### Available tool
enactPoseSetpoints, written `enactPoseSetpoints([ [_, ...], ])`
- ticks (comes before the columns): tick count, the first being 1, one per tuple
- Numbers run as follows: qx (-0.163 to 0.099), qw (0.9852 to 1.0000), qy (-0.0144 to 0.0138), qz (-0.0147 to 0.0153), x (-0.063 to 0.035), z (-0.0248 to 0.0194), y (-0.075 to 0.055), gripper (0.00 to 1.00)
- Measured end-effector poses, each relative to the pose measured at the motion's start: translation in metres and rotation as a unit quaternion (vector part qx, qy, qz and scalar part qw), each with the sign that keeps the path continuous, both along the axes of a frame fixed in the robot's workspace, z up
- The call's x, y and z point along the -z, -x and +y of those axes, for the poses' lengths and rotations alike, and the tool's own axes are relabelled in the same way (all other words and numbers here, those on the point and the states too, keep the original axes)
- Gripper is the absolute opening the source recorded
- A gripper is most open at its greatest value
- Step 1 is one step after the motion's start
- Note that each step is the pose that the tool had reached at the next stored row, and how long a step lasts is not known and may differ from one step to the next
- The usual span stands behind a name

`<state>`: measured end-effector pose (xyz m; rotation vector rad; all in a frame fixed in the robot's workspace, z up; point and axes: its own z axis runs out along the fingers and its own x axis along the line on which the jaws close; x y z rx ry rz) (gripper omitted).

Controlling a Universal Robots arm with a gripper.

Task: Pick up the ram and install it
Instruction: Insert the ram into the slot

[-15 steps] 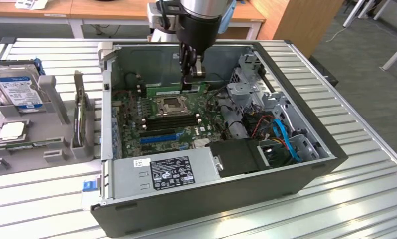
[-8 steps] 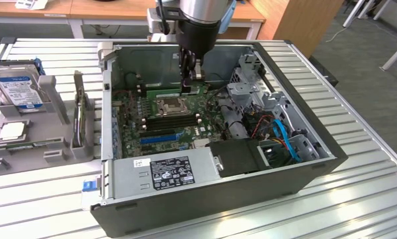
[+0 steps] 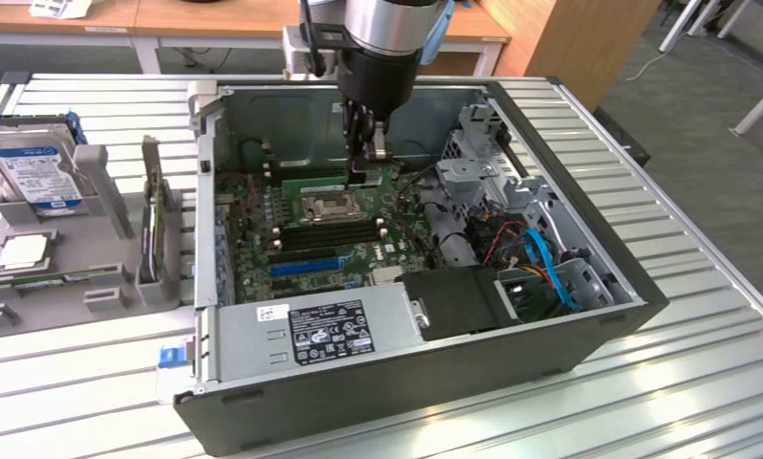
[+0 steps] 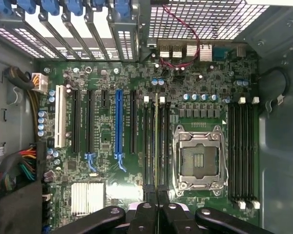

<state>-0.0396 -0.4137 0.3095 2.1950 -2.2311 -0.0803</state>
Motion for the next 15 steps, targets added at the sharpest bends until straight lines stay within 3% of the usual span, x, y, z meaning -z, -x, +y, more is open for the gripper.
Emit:
enactPoseSetpoints([
  [15,0.000,1.0000,0.0000,-0.0008,0.0167,0.0000,0.000,0.12],
])
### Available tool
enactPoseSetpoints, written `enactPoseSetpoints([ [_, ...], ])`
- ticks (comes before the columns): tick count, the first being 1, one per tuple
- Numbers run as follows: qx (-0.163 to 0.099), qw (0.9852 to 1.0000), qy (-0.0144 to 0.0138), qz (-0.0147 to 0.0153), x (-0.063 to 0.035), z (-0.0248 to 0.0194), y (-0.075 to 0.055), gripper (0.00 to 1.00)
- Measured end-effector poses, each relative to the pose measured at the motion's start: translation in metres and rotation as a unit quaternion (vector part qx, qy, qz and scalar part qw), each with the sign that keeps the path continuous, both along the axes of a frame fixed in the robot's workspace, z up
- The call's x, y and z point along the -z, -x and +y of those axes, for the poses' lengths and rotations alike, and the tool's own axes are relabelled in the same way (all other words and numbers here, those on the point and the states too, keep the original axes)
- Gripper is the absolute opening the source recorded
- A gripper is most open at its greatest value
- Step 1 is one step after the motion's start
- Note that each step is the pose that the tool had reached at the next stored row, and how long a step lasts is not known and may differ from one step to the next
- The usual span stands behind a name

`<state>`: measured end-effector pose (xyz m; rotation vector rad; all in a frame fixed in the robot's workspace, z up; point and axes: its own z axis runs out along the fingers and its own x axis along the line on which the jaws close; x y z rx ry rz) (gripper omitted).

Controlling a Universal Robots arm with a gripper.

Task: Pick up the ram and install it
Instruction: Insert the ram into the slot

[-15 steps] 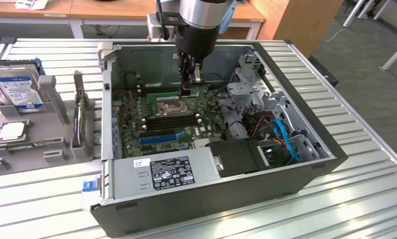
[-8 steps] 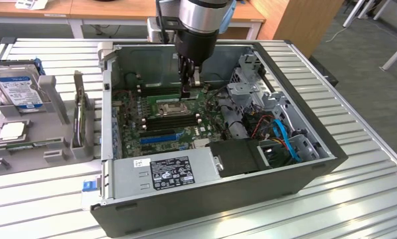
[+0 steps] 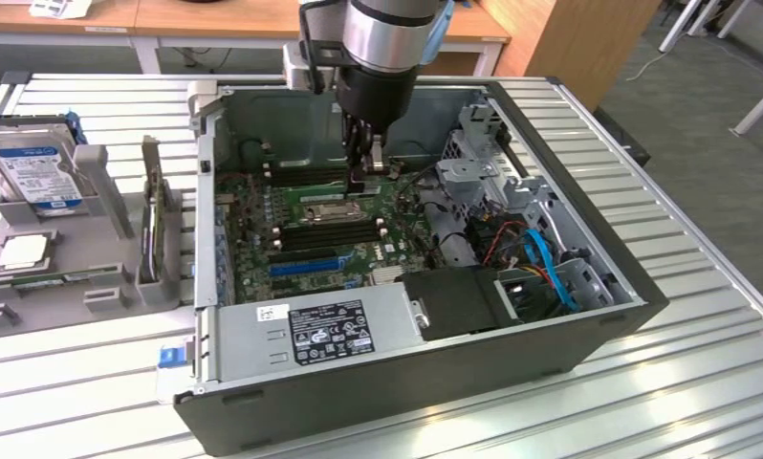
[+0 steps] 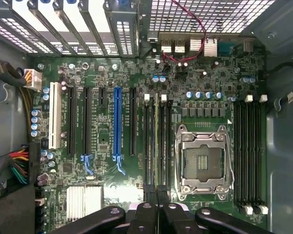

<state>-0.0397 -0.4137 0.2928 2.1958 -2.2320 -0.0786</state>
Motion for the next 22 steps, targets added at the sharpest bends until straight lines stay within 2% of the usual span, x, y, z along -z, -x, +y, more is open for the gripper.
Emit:
enactPoseSetpoints([
  [22,0.000,1.0000,-0.0001,-0.0008,0.0204,0.0000,0.000,0.12],
])
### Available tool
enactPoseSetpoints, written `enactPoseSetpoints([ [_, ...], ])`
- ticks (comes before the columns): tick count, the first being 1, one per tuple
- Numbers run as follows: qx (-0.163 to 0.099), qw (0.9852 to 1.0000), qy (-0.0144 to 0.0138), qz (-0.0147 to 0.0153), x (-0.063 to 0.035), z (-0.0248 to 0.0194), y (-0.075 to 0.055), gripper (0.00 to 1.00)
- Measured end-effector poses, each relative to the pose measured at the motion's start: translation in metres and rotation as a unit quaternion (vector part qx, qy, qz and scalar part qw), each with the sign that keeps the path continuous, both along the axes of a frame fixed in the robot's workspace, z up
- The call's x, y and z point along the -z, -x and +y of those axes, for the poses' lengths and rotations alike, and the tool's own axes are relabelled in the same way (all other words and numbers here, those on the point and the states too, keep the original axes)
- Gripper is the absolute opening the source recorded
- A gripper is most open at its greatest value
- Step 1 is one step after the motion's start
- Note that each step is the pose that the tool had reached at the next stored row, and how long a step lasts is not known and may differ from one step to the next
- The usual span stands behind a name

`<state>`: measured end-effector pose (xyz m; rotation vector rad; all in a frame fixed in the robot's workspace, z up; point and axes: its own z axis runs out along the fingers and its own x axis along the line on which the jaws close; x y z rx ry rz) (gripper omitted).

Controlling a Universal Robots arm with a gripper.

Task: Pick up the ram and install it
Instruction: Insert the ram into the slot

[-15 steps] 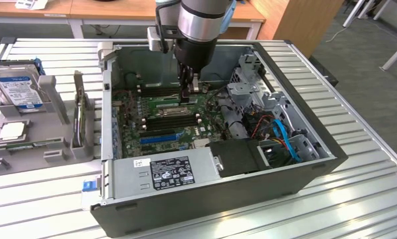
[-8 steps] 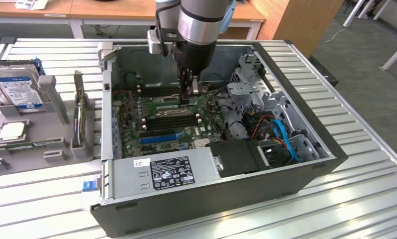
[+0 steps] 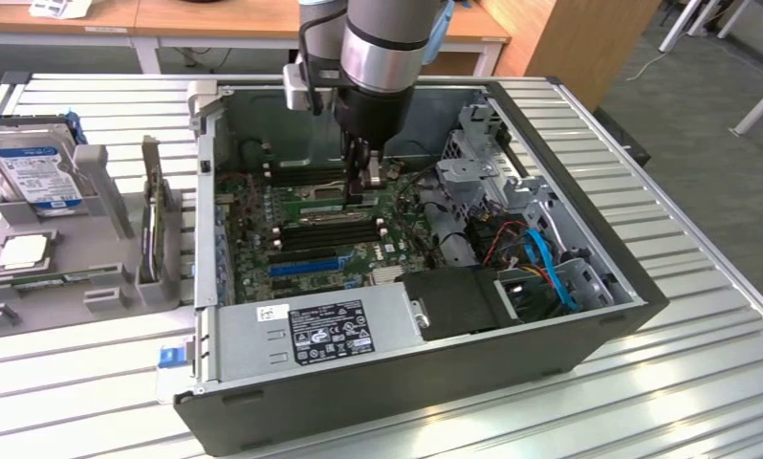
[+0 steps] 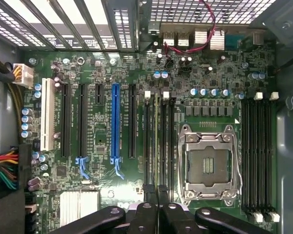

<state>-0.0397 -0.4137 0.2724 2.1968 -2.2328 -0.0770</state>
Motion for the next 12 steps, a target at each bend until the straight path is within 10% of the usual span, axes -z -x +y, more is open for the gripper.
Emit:
enactPoseSetpoints([
  [12,0.000,1.0000,0.0001,-0.0002,0.0092,0.0000,0.0001,0.12],
])
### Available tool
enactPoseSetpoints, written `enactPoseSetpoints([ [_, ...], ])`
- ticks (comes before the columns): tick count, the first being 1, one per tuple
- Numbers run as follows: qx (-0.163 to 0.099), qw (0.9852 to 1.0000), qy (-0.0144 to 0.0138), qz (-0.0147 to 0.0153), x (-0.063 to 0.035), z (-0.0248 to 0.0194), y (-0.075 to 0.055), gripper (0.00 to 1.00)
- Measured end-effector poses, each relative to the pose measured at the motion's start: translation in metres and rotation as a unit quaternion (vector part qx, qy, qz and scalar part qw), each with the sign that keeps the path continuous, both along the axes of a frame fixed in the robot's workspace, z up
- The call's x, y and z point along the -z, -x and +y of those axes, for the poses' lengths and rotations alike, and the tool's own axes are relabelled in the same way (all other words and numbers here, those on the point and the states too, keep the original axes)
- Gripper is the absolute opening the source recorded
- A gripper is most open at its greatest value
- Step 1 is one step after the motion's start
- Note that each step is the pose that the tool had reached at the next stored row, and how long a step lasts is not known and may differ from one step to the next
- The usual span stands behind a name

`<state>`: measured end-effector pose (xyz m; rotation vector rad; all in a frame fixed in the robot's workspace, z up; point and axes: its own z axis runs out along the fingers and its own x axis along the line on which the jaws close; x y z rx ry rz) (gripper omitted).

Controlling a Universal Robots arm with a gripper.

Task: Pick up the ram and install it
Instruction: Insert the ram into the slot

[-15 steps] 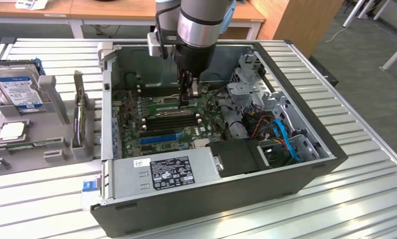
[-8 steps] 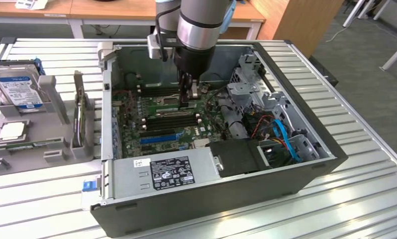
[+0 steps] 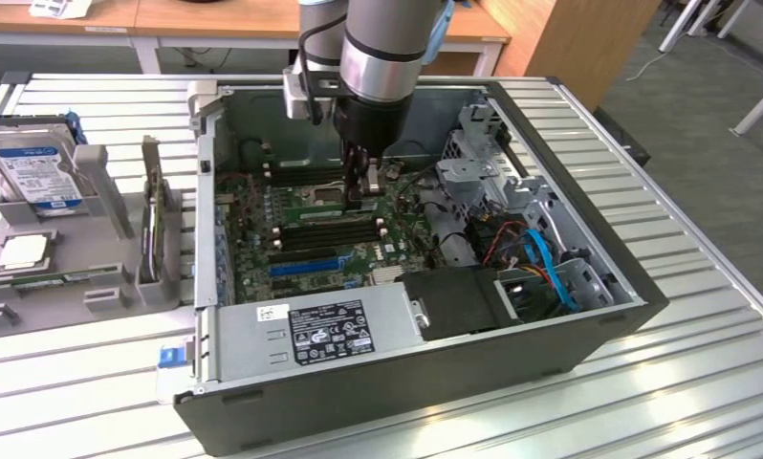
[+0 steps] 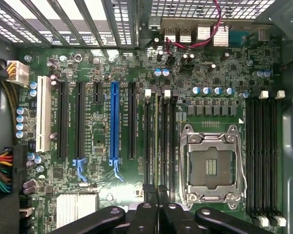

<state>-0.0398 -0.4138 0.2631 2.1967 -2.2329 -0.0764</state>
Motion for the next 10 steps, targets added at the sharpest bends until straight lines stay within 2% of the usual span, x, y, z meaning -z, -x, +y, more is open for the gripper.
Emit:
enactPoseSetpoints([
  [5,0.000,1.0000,-0.0001,-0.0001,0.0001,0.0000,0.0000,0.12],
  [10,0.000,1.0000,-0.0001,-0.0001,0.0001,-0.0029,0.0000,0.12],
])
